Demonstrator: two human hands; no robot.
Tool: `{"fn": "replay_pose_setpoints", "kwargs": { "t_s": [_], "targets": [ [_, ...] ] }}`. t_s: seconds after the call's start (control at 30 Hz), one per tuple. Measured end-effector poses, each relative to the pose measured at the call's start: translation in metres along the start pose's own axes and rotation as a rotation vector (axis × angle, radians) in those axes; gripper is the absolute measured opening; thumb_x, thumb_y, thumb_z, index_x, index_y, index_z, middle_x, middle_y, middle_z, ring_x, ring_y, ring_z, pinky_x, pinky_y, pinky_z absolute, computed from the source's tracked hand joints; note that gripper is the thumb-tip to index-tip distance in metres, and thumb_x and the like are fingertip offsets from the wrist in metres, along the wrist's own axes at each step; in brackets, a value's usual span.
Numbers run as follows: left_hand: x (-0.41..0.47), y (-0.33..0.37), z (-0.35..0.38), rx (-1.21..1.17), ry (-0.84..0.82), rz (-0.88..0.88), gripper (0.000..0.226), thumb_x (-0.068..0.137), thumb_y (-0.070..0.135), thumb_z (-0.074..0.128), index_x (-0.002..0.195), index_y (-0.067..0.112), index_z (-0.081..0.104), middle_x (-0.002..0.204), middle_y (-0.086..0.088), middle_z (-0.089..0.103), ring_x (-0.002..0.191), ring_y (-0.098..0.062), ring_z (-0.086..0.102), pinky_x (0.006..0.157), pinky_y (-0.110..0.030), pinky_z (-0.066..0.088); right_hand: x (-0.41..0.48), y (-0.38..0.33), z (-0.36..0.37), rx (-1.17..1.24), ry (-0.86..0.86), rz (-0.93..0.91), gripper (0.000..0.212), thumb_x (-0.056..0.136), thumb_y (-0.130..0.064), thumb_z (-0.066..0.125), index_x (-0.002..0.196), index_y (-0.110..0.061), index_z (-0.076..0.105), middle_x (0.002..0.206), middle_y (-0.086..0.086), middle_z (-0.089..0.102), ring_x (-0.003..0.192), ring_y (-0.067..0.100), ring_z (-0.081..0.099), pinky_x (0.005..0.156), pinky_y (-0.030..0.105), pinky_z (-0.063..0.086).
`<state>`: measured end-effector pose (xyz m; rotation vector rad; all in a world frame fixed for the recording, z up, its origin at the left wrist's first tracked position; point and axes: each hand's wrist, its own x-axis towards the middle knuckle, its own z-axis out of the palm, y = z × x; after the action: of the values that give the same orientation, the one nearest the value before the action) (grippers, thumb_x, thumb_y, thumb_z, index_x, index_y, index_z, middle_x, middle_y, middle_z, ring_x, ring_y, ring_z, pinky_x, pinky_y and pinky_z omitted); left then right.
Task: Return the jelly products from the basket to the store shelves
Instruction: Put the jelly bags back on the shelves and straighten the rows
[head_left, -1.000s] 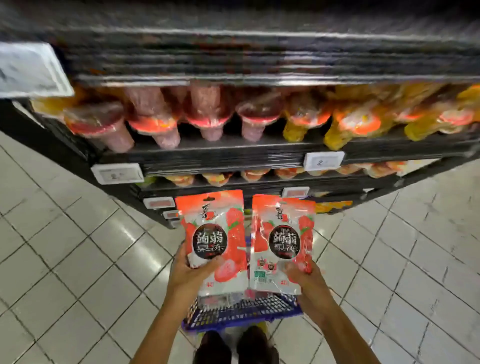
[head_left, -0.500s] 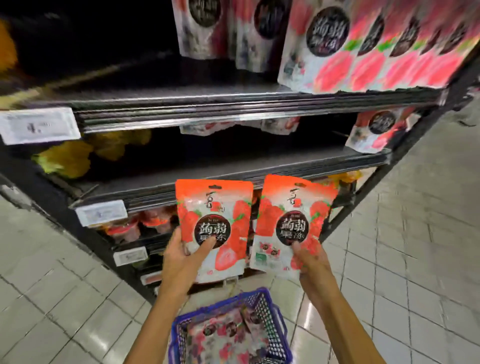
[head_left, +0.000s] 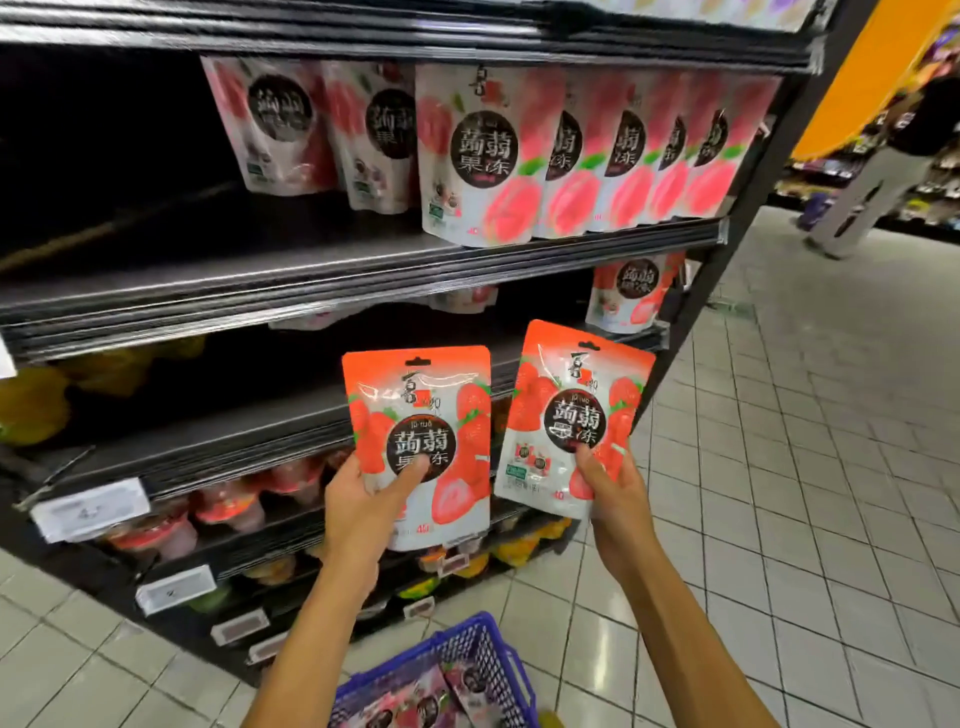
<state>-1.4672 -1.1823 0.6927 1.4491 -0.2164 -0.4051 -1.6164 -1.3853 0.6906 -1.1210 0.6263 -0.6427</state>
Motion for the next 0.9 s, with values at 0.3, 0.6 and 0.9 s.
{"fn": "replay_pose_setpoints", "kwargs": {
  "t_s": [0.3,0.6,0.9],
  "targets": [
    [0.044,-0.004,0.103,0.062,0.069,-0.012,0.031,0.064,0.041,0.084,0.090,0.031,0.071,0.089,0.002,0.077,0.081,-0.020,0.074,0.064,-0.036,0.058,0.117,-0.035,-0.053,-0.096,0.006,0.020,0.043,0.070,-0.044,0.083,0.103,-0.021,0.069,0.105,0.017,0.073,0.097,0.040,0.070,0.080,0.067,0.053],
    [0.083,-0.020,0.173,0.085,0.203,-0.009,0.027,0.074,0.027,0.082,0.099,0.023,0.071,0.093,0.006,0.077,0.088,-0.014,0.073,0.072,-0.031,0.058,0.219,-0.050,-0.078,-0.246,-0.122,-0.081,0.028,0.078,-0.034,0.080,0.099,-0.017,0.071,0.094,0.005,0.076,0.086,0.021,0.072,0.075,0.038,0.059],
    [0.097,-0.021,0.195,0.135,0.252,0.010,0.026,0.076,0.023,0.081,0.100,0.024,0.071,0.093,0.007,0.077,0.088,-0.010,0.073,0.074,-0.027,0.058,0.265,-0.069,-0.070,-0.263,-0.170,-0.217,0.010,0.083,-0.020,0.077,0.088,-0.020,0.067,0.081,-0.006,0.073,0.079,0.010,0.069,0.071,0.023,0.055]
  ]
}}
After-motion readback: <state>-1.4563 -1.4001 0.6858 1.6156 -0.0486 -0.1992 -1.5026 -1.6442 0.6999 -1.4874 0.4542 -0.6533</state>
